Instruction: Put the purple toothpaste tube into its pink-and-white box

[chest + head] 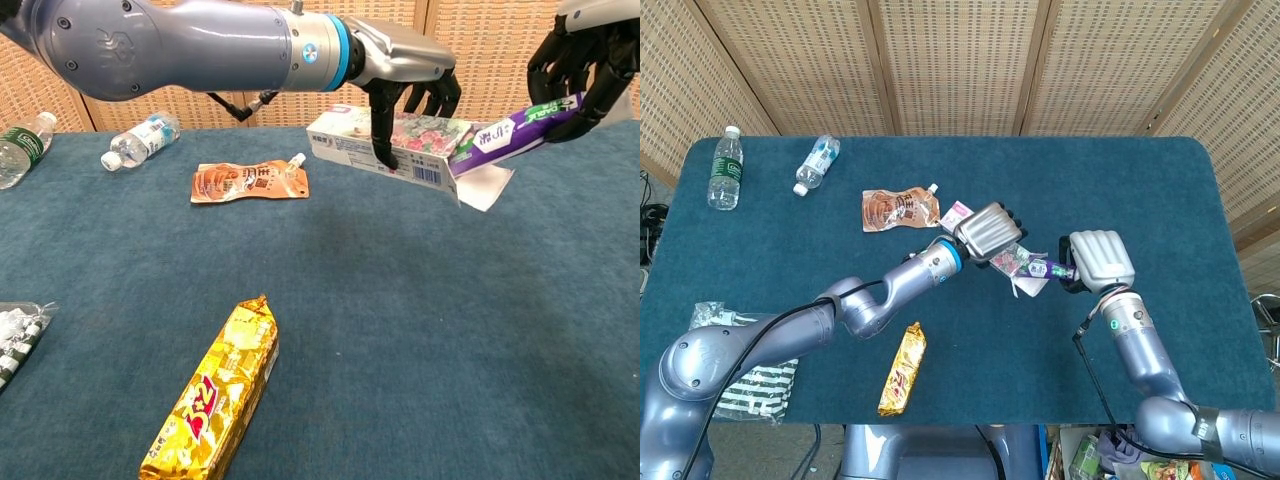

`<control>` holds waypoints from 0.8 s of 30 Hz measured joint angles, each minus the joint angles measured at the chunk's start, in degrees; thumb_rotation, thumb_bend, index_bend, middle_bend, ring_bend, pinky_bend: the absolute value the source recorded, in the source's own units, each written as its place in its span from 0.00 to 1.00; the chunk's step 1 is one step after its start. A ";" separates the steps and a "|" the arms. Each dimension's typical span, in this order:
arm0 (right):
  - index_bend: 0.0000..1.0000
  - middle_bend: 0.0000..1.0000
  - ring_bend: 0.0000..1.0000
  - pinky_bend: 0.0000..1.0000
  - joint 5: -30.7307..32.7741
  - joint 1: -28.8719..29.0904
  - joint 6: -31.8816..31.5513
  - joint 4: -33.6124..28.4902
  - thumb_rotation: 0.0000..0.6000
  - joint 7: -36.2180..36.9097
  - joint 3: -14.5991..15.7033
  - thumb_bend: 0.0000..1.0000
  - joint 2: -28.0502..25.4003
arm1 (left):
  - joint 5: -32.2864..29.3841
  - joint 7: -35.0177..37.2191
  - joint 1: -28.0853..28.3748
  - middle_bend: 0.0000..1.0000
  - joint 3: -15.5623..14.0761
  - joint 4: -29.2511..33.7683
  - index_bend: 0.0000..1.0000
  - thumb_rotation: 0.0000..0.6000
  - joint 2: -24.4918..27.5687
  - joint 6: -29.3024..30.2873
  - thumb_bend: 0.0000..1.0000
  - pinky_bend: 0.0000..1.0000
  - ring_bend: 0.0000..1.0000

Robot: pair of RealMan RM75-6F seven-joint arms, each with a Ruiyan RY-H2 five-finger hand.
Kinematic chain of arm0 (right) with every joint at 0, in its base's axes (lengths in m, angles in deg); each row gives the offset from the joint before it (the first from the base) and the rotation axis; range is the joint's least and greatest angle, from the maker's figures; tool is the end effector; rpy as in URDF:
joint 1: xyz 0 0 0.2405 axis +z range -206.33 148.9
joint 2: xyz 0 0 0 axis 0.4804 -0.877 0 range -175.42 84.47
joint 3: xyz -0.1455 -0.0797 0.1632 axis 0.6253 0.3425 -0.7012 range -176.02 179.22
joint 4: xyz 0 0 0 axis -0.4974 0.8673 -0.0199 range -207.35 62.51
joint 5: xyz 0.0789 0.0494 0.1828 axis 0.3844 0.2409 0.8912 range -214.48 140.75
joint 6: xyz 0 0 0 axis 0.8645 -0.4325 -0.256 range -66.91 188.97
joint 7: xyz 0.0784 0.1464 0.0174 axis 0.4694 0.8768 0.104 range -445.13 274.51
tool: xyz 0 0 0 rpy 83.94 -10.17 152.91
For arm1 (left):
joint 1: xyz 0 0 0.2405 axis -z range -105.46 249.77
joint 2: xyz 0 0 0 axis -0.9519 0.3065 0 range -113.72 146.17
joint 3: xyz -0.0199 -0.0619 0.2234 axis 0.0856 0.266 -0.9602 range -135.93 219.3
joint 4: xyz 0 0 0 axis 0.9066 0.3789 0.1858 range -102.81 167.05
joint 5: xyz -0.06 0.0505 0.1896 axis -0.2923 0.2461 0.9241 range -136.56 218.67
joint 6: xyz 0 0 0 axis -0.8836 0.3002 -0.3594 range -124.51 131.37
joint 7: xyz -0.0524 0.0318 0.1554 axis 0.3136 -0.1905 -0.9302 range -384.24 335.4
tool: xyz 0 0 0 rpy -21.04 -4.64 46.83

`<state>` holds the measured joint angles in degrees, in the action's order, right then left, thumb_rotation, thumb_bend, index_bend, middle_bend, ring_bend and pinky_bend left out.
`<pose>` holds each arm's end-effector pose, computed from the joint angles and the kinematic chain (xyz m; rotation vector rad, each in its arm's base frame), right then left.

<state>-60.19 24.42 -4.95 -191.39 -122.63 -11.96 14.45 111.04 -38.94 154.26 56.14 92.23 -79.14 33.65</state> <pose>-0.0966 -0.3467 0.1064 1.6231 -1.0601 0.7129 0.0914 0.4222 -0.0586 -2.3338 -0.2629 -0.9089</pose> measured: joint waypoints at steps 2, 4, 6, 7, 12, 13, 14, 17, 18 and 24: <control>0.64 0.68 0.53 0.53 1.69 0.55 -0.73 -0.40 1.00 -0.31 -0.55 0.90 0.05 | -0.41 -0.36 0.00 0.43 -0.08 0.04 0.50 1.00 0.02 0.05 0.18 0.39 0.39; 0.64 0.68 0.53 0.53 2.15 0.63 -0.77 -0.68 1.00 0.22 -0.96 0.90 -0.22 | -0.94 -0.36 -0.12 0.43 -0.13 -0.10 0.50 1.00 0.03 0.11 0.18 0.39 0.39; 0.64 0.68 0.53 0.53 2.11 0.56 -0.63 -0.92 1.00 1.07 -1.20 0.90 -0.68 | -1.49 -0.26 -0.28 0.43 -0.18 -0.45 0.50 1.00 0.03 0.16 0.18 0.39 0.39; 0.64 0.68 0.53 0.53 2.05 0.50 -0.53 -0.98 1.00 1.42 -1.28 0.90 -0.81 | -1.57 -0.15 -0.34 0.43 -0.20 -0.52 0.50 1.00 0.02 0.23 0.18 0.39 0.39; 0.64 0.68 0.53 0.53 2.15 0.35 0.78 -1.33 1.00 3.52 -1.85 0.91 -1.05 | -2.04 0.78 -0.46 0.43 0.00 -0.79 0.50 1.00 -0.15 0.52 0.18 0.39 0.39; 0.64 0.68 0.53 0.53 2.24 0.38 1.11 -1.42 1.00 3.87 -1.97 0.91 -1.08 | -2.09 0.91 -0.44 0.43 0.07 -0.83 0.50 1.00 -0.17 0.56 0.18 0.39 0.39; 0.64 0.68 0.53 0.53 2.33 0.47 1.42 -1.54 1.00 4.20 -2.11 0.91 -1.10 | -2.21 1.12 -0.42 0.43 0.18 -0.84 0.50 1.00 -0.20 0.59 0.18 0.39 0.39; 0.64 0.68 0.53 0.53 2.31 0.90 1.47 -1.62 1.00 4.16 -2.09 0.91 -0.89 | -2.50 1.55 -0.30 0.43 0.47 -0.97 0.50 1.00 -0.30 0.72 0.18 0.39 0.39; 0.64 0.68 0.53 0.53 2.34 0.99 1.41 -1.63 1.00 4.11 -2.08 0.91 -0.80 | -2.53 1.60 -0.28 0.43 0.49 -1.00 0.50 1.00 -0.33 0.72 0.18 0.39 0.39; 0.64 0.68 0.53 0.53 3.02 1.96 0.74 -1.22 1.00 3.91 -2.33 0.91 0.20 | -2.76 1.76 -0.06 0.43 0.53 -1.03 0.50 1.00 -0.56 0.76 0.18 0.39 0.39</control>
<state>-57.16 26.39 -4.21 -192.61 -118.71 -14.29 14.65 108.29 -37.18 154.20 56.67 91.21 -79.70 34.40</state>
